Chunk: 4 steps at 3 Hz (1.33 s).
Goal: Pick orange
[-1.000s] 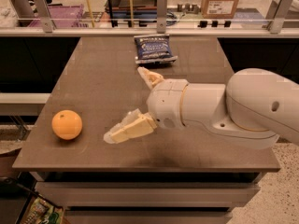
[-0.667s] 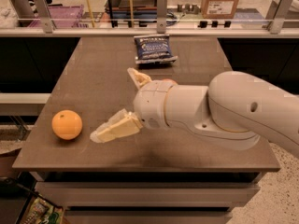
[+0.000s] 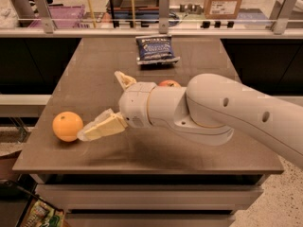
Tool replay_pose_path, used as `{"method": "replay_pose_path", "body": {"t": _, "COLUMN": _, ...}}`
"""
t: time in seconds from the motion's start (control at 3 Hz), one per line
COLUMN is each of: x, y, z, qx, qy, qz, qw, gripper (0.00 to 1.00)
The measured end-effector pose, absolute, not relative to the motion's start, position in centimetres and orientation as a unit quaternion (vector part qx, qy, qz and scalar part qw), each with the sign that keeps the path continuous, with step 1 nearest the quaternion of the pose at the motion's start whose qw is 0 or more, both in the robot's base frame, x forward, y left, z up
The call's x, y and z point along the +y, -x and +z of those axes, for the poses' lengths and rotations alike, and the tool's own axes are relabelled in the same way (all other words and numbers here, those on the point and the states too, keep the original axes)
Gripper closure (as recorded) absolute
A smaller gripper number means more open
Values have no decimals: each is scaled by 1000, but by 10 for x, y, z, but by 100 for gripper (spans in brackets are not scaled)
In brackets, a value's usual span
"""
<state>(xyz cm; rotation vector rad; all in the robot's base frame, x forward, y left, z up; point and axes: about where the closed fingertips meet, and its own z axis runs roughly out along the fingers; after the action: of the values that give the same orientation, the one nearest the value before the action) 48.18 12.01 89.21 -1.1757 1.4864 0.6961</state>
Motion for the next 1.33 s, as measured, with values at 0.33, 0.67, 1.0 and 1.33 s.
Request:
{"method": "replay_pose_path", "body": {"t": 0.33, "x": 135, "y": -481, "z": 883, "qx": 615, "qy": 504, "qz": 316, "qw": 518, "gripper": 0}}
{"method": "replay_pose_path", "body": {"t": 0.67, "x": 146, "y": -476, "z": 876, "qx": 607, "qy": 511, "qz": 334, "qw": 509, "gripper": 0}}
{"method": "replay_pose_path", "body": {"t": 1.0, "x": 156, "y": -469, "z": 871, "qx": 602, "qy": 512, "qz": 347, "qw": 505, "gripper": 0}}
{"method": "replay_pose_path", "body": {"t": 1.33, "x": 166, "y": -464, "z": 868, "qx": 594, "qy": 510, "qz": 359, "qw": 508, "gripper": 0}}
